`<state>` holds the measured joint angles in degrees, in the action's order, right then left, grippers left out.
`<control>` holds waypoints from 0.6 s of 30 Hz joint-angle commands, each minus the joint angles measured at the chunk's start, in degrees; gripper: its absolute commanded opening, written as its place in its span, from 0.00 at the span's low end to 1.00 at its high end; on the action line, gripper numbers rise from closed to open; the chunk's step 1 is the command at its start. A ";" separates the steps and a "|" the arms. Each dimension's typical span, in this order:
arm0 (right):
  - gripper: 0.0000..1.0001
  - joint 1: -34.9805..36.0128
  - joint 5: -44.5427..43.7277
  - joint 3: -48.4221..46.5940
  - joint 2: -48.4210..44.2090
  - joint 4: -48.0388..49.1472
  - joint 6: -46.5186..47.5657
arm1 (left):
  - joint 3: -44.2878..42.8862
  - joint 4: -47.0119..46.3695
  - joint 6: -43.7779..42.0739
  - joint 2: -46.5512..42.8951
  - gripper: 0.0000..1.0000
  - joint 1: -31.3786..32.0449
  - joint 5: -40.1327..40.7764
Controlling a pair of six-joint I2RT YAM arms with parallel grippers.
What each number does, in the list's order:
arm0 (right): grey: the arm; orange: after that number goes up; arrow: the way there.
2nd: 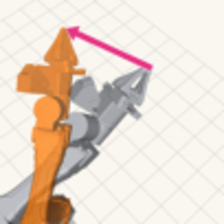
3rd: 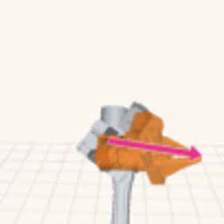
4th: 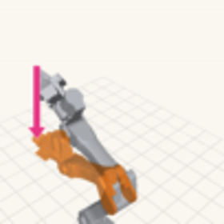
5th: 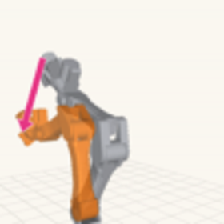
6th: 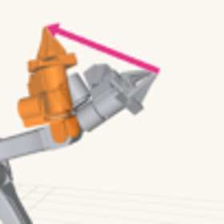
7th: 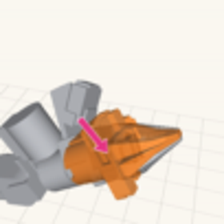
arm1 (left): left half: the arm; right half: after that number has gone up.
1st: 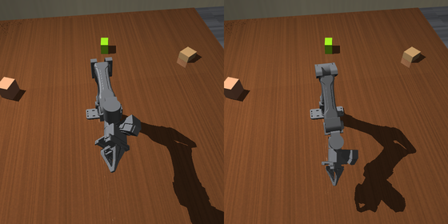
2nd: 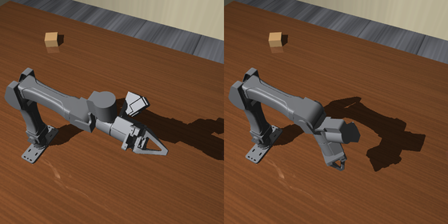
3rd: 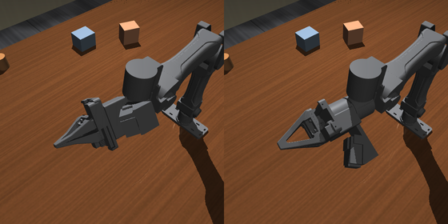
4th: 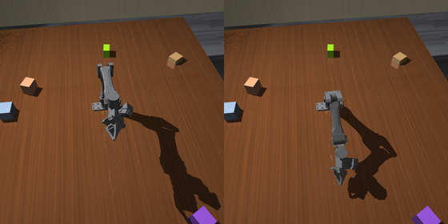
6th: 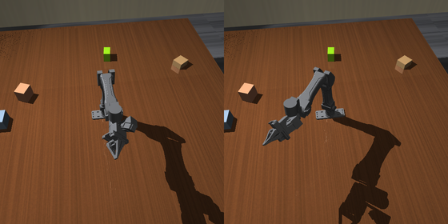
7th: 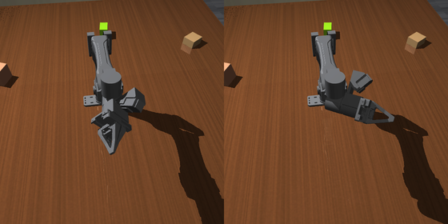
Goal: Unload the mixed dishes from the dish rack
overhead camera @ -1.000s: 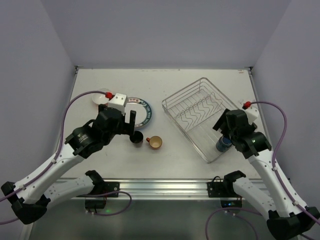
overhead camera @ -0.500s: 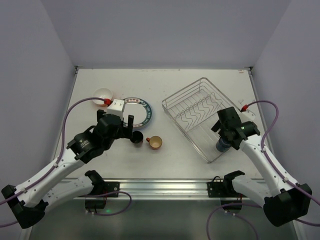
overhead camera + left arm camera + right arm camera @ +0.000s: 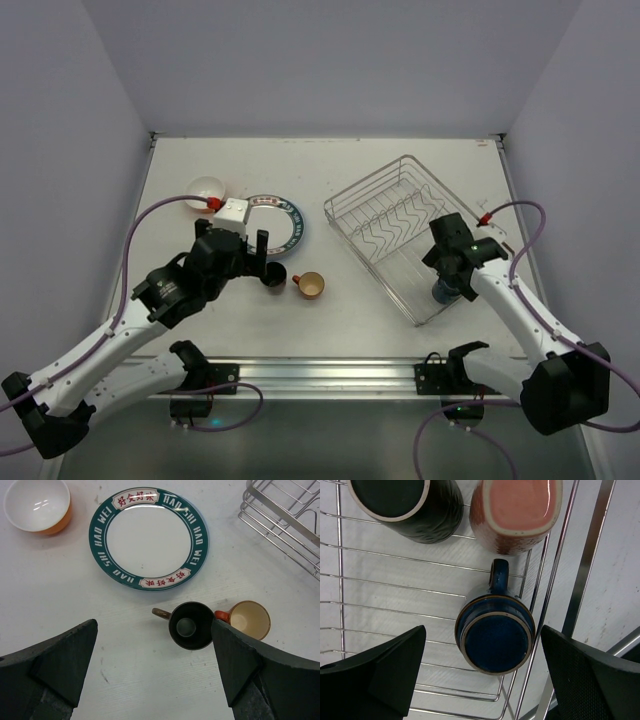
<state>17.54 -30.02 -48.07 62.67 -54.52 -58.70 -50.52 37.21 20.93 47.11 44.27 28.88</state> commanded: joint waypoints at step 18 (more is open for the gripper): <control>0.72 -1.11 1.98 4.13 4.30 9.70 1.13 | 0.34 -1.97 -0.45 -0.71 1.00 -0.24 0.29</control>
<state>16.47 -27.73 -44.53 67.48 -47.07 -57.30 -50.00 37.01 20.80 47.00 44.27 28.29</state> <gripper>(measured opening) 0.739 0.997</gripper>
